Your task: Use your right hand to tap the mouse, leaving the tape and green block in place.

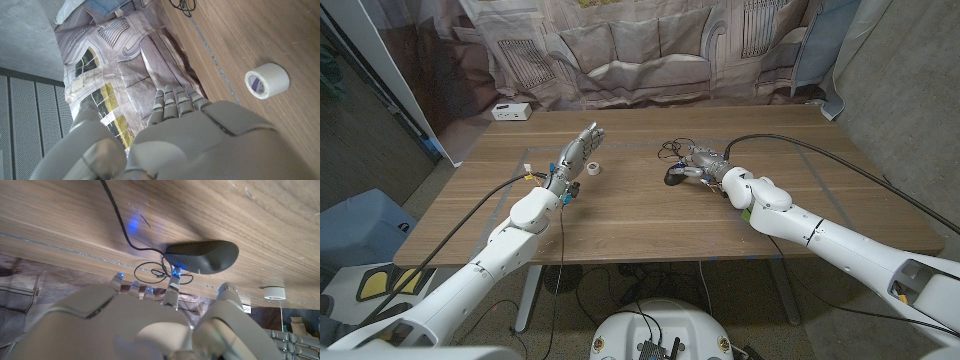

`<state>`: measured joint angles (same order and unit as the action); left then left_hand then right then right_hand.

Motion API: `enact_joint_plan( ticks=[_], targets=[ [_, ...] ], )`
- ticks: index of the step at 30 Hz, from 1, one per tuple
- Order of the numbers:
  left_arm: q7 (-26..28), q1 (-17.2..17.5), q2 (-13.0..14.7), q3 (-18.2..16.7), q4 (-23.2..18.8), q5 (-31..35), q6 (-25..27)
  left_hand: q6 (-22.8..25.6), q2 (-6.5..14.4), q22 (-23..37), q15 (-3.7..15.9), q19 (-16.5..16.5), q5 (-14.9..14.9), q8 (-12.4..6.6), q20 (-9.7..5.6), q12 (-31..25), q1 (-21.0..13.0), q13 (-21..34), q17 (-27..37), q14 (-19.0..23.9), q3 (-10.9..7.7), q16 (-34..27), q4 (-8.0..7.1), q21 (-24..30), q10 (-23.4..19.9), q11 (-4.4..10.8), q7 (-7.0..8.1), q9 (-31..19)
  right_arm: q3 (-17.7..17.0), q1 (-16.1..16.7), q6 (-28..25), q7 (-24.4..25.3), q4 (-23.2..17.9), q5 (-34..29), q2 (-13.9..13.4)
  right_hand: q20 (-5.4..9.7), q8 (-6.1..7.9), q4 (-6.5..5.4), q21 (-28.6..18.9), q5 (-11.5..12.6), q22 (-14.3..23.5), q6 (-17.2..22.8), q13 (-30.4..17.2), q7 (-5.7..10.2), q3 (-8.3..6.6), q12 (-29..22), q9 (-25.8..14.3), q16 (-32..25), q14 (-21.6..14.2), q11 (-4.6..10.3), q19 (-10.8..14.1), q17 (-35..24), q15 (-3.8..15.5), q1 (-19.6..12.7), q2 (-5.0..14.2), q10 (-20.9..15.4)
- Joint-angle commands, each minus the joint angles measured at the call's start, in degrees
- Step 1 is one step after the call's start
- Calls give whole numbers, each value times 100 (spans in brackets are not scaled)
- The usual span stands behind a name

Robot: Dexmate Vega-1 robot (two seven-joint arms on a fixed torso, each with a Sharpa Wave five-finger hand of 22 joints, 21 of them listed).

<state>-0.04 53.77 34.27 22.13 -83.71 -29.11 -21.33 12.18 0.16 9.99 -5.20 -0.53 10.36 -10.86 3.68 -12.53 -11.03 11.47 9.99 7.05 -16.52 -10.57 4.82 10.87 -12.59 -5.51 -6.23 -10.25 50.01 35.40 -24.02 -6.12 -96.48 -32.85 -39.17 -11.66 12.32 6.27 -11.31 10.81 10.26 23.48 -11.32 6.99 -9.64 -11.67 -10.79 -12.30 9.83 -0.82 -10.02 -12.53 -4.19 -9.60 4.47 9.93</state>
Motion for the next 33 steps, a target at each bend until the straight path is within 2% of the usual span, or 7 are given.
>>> enact_joint_plan(
  ticks=[1, 13, 33],
  targets=[
    [41, 26, 39, -9, -80, 21, 60, 49, 11, 28, 5, 18, 14, -27, 25, -9, -46, 12, 25, 22, -21, -22, 25, 37, -15, 28, 7, -16, -25, 69, 40, 24, 16, 157, -39, -1, 61, 3, -37, -7, 10, 81, -16, -34, -38, -35, -18, -42, 1156, 23, -941, -7, 29, -21, 9, 343],
    [85, 99, 85, -28, -195, 25, 101, 55, 18, 29, -1, 30, 13, -25, 27, -5, -48, 12, 26, 17, -23, -19, 35, 34, -9, 26, 4, -16, 45, 71, -127, -70, -35, 105, -51, -1, 98, 8, -37, -7, 10, 253, -15, -100, -36, -46, -18, -45, 1153, 20, -928, -8, 23, -10, -4, 301],
    [82, 213, 76, -67, -211, -25, 0, 73, 28, 29, -5, 35, 10, -25, 26, -8, -48, 12, 27, 14, -24, -18, 49, 35, -21, 22, -1, -16, 116, 79, -304, -118, -187, -61, -87, -2, 90, 6, -32, -8, 10, 341, -14, -44, -27, -65, -20, -64, 1114, 7, -928, -12, 24, 18, -22, 221]
  ],
)
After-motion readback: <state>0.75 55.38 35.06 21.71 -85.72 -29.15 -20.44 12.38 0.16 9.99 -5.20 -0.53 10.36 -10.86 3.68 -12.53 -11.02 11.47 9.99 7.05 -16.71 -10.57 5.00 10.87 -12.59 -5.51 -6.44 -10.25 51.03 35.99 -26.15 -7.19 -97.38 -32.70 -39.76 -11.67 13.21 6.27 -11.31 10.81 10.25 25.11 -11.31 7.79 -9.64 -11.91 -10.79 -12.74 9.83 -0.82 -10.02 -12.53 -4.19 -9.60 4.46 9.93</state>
